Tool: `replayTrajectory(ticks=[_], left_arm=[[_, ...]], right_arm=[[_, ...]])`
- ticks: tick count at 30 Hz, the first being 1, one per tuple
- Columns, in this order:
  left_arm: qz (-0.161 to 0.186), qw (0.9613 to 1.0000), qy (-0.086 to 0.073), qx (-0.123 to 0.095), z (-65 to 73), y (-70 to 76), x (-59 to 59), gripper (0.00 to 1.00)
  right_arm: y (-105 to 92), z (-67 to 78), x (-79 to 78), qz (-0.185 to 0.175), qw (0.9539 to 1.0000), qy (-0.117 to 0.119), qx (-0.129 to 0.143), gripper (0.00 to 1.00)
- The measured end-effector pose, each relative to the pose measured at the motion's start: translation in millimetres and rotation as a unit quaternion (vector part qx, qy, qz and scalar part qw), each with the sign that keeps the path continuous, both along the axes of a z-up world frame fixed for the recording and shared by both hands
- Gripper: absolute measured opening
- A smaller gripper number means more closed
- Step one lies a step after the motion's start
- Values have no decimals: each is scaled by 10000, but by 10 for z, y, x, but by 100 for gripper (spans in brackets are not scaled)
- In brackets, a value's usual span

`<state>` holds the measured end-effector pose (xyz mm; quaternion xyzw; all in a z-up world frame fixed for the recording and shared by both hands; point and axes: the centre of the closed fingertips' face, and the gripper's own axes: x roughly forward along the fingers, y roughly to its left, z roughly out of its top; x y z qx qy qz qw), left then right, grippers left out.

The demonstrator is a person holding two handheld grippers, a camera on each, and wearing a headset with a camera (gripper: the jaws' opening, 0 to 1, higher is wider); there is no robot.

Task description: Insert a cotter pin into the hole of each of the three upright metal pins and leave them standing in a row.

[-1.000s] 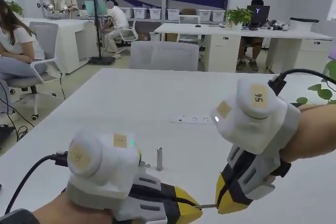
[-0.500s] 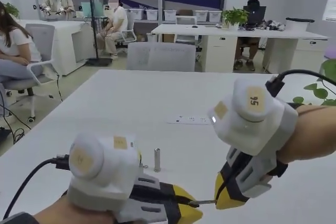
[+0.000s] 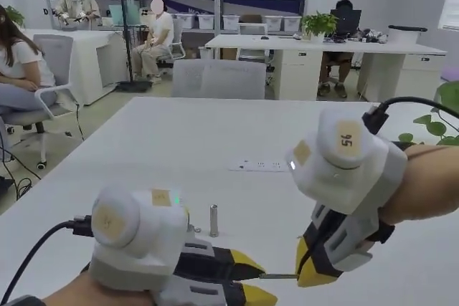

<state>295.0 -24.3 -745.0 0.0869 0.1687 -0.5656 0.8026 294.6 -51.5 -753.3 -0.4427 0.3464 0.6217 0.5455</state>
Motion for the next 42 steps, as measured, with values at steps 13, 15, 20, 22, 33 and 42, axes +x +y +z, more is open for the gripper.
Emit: replayTrajectory(ticks=[13, 15, 20, 22, 33, 42], left_arm=[[361, 9993, -58, 75, -145, 259, 158, 27], [377, 9992, -15, 125, -215, 299, 181, 27], [452, 9989, 55, 111, -339, 390, 258, 27], [443, 9990, 57, 47, -369, 409, 295, 27], [186, 9995, 123, 239, -655, 393, 359, 27], [19, 9995, 198, 226, -782, 288, 343, 22]], right_arm=[[-51, -53, 79, -119, 9998, -59, -133, 1], [-58, -66, 94, -161, 9997, -52, -155, 1], [-75, -113, 132, -237, 9995, -57, -195, 1], [-84, -132, 139, -283, 9994, -30, -203, 1], [-97, -199, 177, -523, 9984, 92, -199, 1], [-64, -302, 198, -632, 9975, 152, -273, 1]])
